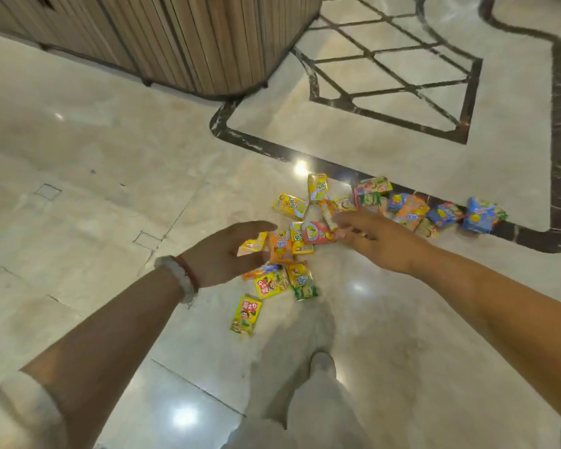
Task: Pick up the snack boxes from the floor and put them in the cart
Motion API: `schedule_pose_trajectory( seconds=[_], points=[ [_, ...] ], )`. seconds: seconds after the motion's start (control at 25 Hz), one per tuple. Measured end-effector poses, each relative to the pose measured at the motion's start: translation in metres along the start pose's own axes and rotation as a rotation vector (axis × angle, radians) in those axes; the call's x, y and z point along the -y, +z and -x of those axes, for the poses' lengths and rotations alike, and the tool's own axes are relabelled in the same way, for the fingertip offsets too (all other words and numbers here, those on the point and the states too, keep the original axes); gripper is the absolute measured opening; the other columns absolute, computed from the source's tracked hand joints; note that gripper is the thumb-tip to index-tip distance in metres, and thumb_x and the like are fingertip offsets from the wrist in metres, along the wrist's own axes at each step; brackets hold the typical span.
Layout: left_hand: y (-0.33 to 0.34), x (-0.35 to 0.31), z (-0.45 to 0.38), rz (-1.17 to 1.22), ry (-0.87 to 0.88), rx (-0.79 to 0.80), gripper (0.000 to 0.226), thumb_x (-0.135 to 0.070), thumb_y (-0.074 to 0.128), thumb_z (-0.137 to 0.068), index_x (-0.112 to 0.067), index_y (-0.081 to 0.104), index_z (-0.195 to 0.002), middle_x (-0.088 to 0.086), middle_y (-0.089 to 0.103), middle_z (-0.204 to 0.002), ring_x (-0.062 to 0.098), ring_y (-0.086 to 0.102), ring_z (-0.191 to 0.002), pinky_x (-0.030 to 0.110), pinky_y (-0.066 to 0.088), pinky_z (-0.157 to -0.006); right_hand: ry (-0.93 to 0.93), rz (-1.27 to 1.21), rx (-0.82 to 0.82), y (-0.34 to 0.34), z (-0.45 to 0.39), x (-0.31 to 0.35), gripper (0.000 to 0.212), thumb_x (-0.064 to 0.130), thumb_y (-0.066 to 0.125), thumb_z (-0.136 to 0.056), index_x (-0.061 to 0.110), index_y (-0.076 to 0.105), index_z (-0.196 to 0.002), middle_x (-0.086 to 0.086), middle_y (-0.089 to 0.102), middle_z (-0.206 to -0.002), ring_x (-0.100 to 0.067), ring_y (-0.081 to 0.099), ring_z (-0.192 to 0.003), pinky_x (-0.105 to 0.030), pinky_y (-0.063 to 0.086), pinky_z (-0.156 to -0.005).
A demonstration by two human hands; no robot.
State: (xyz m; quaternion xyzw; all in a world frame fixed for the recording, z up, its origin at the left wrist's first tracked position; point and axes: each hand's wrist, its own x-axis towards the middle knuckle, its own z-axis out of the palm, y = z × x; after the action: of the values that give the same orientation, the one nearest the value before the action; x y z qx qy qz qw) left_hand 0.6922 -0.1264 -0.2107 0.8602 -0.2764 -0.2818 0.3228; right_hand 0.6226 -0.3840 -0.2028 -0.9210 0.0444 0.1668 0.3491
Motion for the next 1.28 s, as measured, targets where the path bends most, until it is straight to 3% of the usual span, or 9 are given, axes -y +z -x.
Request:
schedule_pose_trajectory(
  seconds=[0.2, 0.36, 0.44, 0.56, 0.68, 0.76, 0.84, 1.08, 1.28],
  points=[
    [0.107, 0.181, -0.111, 0.040, -0.158, -0.015, 0.046, -0.021, 0.059, -0.089, -0.024, 0.046, -0.134, -0.002, 0.045, -0.139, 0.014, 0.043, -0.127, 0.015, 0.030, -0.091, 0.101, -0.081, 0.030, 0.140, -0.135, -0.119, 0.031, 0.022, 0.047, -0.098, 0.010, 0.057, -0.125, -0.005, 0.056, -0.110, -0.021, 0.052, -0.101, -0.019, 0.033, -0.073],
    [0.211, 0.326, -0.195, -0.041, -0.244, 0.071, 0.050, -0.020, 0.057, -0.091, -0.017, 0.041, -0.138, 0.006, 0.042, -0.142, 0.022, 0.041, -0.130, 0.019, 0.029, -0.097, 0.169, -0.081, 0.045, 0.276, -0.229, -0.239, 0.027, 0.024, 0.049, -0.098, 0.012, 0.058, -0.120, -0.003, 0.055, -0.106, -0.014, 0.049, -0.091, -0.013, 0.033, -0.069],
    [0.255, 0.382, -0.228, -0.010, -0.304, 0.120, 0.053, -0.023, 0.059, -0.090, -0.018, 0.040, -0.139, 0.005, 0.041, -0.144, 0.021, 0.040, -0.131, 0.021, 0.028, -0.101, 0.215, -0.065, 0.069, 0.327, -0.266, -0.288, 0.031, 0.029, 0.051, -0.096, 0.013, 0.055, -0.122, -0.002, 0.054, -0.111, -0.015, 0.049, -0.092, -0.017, 0.032, -0.072],
    [0.304, 0.442, -0.265, -0.067, -0.320, 0.189, 0.061, -0.039, 0.062, -0.086, -0.022, 0.039, -0.140, 0.002, 0.040, -0.145, 0.020, 0.042, -0.129, 0.023, 0.030, -0.105, 0.277, 0.004, 0.098, 0.377, -0.305, -0.343, 0.038, 0.028, 0.054, -0.095, 0.010, 0.049, -0.128, -0.003, 0.052, -0.116, -0.014, 0.047, -0.093, -0.020, 0.032, -0.073],
    [0.332, 0.467, -0.278, -0.244, -0.283, 0.161, 0.054, -0.033, 0.057, -0.090, -0.016, 0.042, -0.138, 0.008, 0.046, -0.138, 0.026, 0.043, -0.125, 0.029, 0.032, -0.101, 0.376, 0.012, 0.092, 0.405, -0.322, -0.364, 0.045, 0.026, 0.057, -0.094, 0.001, 0.043, -0.129, -0.013, 0.054, -0.115, -0.026, 0.057, -0.085, -0.030, 0.044, -0.074],
    [0.341, 0.470, -0.278, -0.256, -0.268, 0.072, 0.054, -0.032, 0.058, -0.088, -0.012, 0.044, -0.136, 0.011, 0.047, -0.136, 0.027, 0.042, -0.125, 0.029, 0.031, -0.101, 0.458, -0.034, 0.073, 0.417, -0.322, -0.369, 0.054, 0.031, 0.059, -0.092, -0.001, 0.040, -0.130, -0.015, 0.053, -0.120, -0.032, 0.060, -0.095, -0.036, 0.048, -0.081],
    [0.352, 0.468, -0.274, -0.285, -0.283, 0.030, 0.064, -0.040, 0.057, -0.082, -0.014, 0.041, -0.138, 0.010, 0.044, -0.138, 0.028, 0.039, -0.127, 0.032, 0.031, -0.103, 0.536, -0.060, 0.071, 0.425, -0.318, -0.371, 0.059, 0.039, 0.061, -0.089, 0.001, 0.040, -0.130, -0.017, 0.053, -0.124, -0.032, 0.056, -0.106, -0.033, 0.045, -0.080],
    [0.380, 0.468, -0.273, -0.495, -0.368, -0.044, 0.105, -0.054, 0.070, -0.068, -0.022, 0.011, -0.149, 0.003, 0.029, -0.147, 0.027, 0.029, -0.132, 0.038, 0.028, -0.103, 0.543, -0.088, 0.071, 0.443, -0.320, -0.389, 0.064, 0.050, 0.069, -0.078, 0.010, 0.050, -0.123, -0.011, 0.059, -0.120, -0.028, 0.060, -0.104, -0.035, 0.050, -0.084],
    [0.383, 0.457, -0.274, -0.467, -0.480, -0.045, 0.107, -0.054, 0.077, -0.060, -0.021, 0.021, -0.144, 0.007, 0.037, -0.134, 0.029, 0.036, -0.123, 0.038, 0.030, -0.100, 0.554, -0.162, -0.001, 0.445, -0.317, -0.394, 0.066, 0.044, 0.075, -0.075, 0.011, 0.048, -0.126, -0.009, 0.061, -0.121, -0.029, 0.059, -0.108, -0.041, 0.049, -0.091]
  ],
)
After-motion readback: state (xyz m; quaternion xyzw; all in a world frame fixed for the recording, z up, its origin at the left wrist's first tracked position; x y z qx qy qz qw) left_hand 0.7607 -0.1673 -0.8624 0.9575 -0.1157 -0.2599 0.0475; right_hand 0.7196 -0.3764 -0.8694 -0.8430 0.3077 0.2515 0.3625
